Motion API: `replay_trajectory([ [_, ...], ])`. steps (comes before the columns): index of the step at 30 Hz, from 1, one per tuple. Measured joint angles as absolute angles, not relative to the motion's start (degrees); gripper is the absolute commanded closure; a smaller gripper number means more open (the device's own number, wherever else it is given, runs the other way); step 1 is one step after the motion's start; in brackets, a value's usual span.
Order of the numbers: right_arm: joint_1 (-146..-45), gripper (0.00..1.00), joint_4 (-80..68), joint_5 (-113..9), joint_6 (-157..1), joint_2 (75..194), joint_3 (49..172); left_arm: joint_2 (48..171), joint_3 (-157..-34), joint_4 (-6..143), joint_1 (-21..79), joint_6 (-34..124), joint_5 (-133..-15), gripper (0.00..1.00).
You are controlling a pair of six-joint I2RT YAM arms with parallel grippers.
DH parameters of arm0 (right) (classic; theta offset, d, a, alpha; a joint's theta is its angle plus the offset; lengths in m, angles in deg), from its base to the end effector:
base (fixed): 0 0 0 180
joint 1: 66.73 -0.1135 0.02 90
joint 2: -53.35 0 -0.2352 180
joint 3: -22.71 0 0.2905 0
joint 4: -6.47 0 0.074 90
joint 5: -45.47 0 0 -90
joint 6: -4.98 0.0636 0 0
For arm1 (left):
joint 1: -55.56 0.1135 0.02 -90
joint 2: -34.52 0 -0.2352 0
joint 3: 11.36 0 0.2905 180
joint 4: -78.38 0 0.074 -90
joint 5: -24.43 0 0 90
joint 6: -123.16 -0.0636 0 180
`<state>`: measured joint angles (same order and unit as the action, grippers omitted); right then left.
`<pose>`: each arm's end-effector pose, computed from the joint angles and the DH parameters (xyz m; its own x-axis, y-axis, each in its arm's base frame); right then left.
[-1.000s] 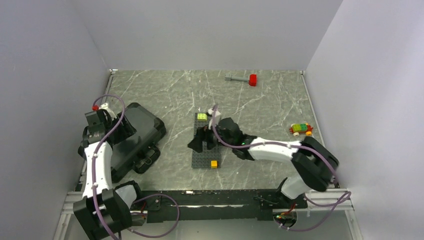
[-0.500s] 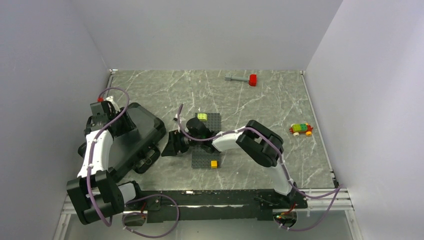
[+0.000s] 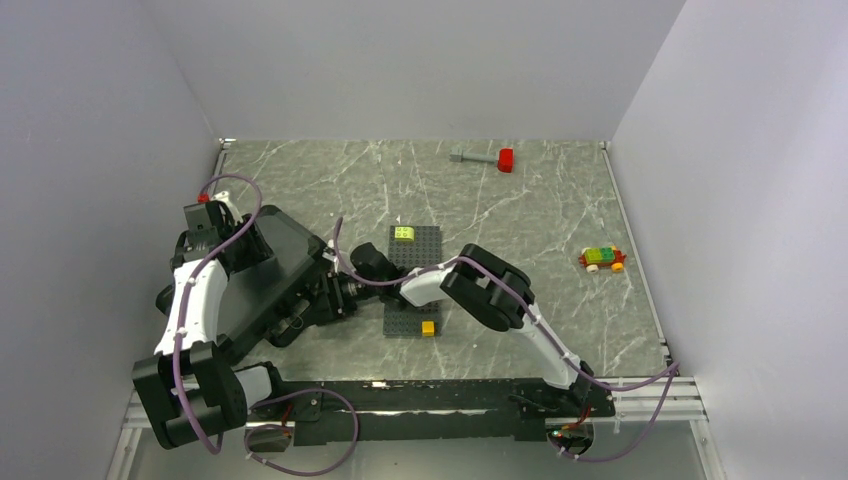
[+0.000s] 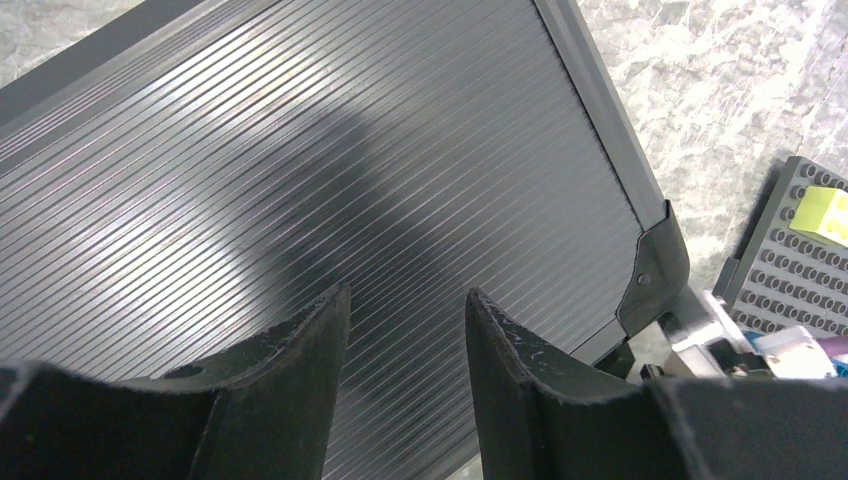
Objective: Pack up texas hold em set
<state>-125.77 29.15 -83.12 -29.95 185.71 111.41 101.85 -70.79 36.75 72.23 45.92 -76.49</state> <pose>0.2253 0.4527 0.0424 -0.9006 -0.2556 -0.3515 -0.4043 0.1960 0.8934 0.2963 0.0761 0.1868 -0.6746 -0.4284 -0.6012 -0.3208 0.9036 -0.2839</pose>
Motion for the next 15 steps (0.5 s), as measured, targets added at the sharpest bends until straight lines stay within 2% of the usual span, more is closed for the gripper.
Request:
replay_trajectory([
  [15, -126.2, 0.48, 27.4, -83.1, -27.6, 189.1, 116.5, 102.2, -70.8, 38.2, 72.1, 45.6, -75.6, 0.47],
])
